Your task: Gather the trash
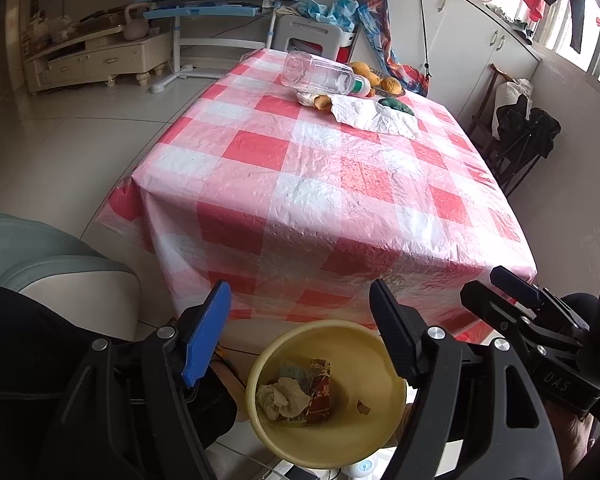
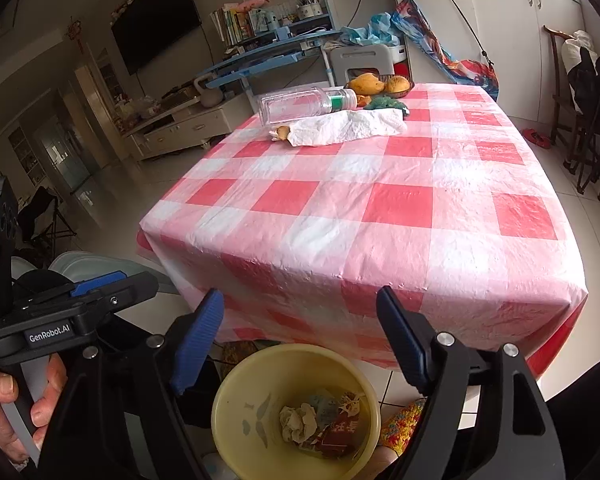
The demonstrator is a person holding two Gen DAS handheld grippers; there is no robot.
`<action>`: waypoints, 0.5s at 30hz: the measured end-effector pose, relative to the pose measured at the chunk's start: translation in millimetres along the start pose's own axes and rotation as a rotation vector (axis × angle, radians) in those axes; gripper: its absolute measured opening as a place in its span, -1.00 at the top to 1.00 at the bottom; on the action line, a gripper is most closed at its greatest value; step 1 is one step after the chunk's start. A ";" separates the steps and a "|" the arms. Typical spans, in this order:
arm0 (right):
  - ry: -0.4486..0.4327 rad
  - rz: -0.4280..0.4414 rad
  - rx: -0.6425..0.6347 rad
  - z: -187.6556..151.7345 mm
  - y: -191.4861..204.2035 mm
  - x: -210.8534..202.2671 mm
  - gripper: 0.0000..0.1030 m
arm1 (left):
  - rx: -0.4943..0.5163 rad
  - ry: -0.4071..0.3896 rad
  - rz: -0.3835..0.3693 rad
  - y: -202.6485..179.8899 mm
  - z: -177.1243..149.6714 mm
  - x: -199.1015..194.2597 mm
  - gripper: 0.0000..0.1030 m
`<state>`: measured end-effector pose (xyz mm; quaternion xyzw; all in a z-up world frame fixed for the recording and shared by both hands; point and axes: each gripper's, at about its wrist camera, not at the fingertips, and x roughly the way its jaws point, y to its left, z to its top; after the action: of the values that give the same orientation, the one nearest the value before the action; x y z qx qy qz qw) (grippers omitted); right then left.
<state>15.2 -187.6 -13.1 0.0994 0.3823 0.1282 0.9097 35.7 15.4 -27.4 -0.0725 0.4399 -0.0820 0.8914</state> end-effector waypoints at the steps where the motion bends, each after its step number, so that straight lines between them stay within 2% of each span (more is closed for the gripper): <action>1: 0.000 0.000 -0.001 0.2 0.1 0.1 -0.47 | -0.003 -0.001 0.001 0.7 -0.1 -0.1 -0.35; 15: -0.003 -0.001 -0.002 0.6 0.4 -0.3 -0.49 | -0.039 -0.016 0.006 6.4 1.7 -0.1 -0.41</action>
<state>15.4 -187.4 -12.4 0.0983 0.3807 0.1282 0.9105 37.5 21.8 -27.6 -0.0892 0.4344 -0.0703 0.8936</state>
